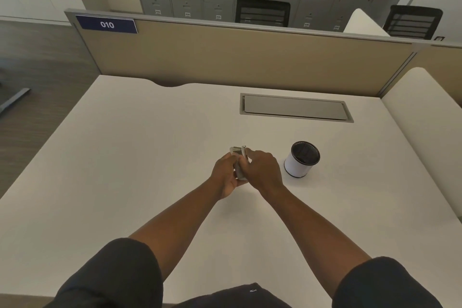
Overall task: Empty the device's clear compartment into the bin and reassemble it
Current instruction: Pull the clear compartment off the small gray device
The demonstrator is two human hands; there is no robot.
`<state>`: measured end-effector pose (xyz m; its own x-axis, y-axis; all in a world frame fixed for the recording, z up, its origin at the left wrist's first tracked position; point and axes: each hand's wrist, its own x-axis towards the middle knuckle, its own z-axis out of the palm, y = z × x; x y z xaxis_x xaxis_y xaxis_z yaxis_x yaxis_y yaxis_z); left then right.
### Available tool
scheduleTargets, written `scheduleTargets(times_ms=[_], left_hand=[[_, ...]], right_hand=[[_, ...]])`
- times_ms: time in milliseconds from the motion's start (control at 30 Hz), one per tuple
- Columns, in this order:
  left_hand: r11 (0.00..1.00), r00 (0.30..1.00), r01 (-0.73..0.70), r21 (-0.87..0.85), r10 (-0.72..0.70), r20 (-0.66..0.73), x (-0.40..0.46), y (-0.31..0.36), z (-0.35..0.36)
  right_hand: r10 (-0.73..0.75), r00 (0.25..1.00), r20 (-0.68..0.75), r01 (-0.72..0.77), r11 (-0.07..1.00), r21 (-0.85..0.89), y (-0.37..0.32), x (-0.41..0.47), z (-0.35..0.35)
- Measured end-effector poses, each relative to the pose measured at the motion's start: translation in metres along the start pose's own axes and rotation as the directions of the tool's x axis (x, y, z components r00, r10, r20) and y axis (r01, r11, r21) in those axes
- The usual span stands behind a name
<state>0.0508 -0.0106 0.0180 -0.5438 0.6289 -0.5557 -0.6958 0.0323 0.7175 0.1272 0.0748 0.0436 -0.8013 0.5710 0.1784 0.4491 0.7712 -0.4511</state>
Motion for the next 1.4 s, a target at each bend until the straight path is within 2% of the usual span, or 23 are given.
scheduleTargets(times_ms=[433, 667, 767, 867, 1000, 1233, 1400], left_hand=[[0.997, 0.999, 0.019, -0.071, -0.020, -0.024, 0.007, 0.009, -0.008], [0.983, 0.997, 0.069, -0.168, -0.074, -0.024, 0.007, 0.007, -0.009], [0.982, 0.997, 0.071, -0.176, -0.077, -0.026, 0.007, 0.005, -0.010], [0.990, 0.997, 0.070, -0.126, -0.072, -0.013, 0.007, 0.002, -0.010], [0.997, 0.997, 0.073, -0.027, -0.072, 0.040, 0.004, 0.000, -0.012], [0.999, 0.987, 0.034, -0.028, -0.029, 0.157, -0.003, -0.004, -0.014], [1.000, 0.992, 0.001, -0.030, 0.003, 0.128, -0.006, 0.000, -0.010]], right_hand=[[-0.060, 0.997, -0.039, 0.057, 0.996, -0.071, 0.001, 0.000, 0.007], [-0.100, 0.994, 0.038, 0.105, 0.973, -0.205, 0.005, 0.000, 0.005], [-0.105, 0.993, 0.056, 0.114, 0.976, -0.184, 0.007, -0.002, 0.005], [-0.061, 0.998, -0.005, 0.060, 0.990, -0.126, 0.003, -0.003, 0.004], [0.036, 0.999, -0.005, -0.037, 0.998, -0.051, 0.000, -0.001, 0.004], [0.145, 0.989, -0.001, -0.144, 0.987, 0.070, -0.005, 0.006, -0.001], [0.166, 0.985, 0.054, -0.171, 0.978, 0.120, -0.007, 0.005, -0.001]])
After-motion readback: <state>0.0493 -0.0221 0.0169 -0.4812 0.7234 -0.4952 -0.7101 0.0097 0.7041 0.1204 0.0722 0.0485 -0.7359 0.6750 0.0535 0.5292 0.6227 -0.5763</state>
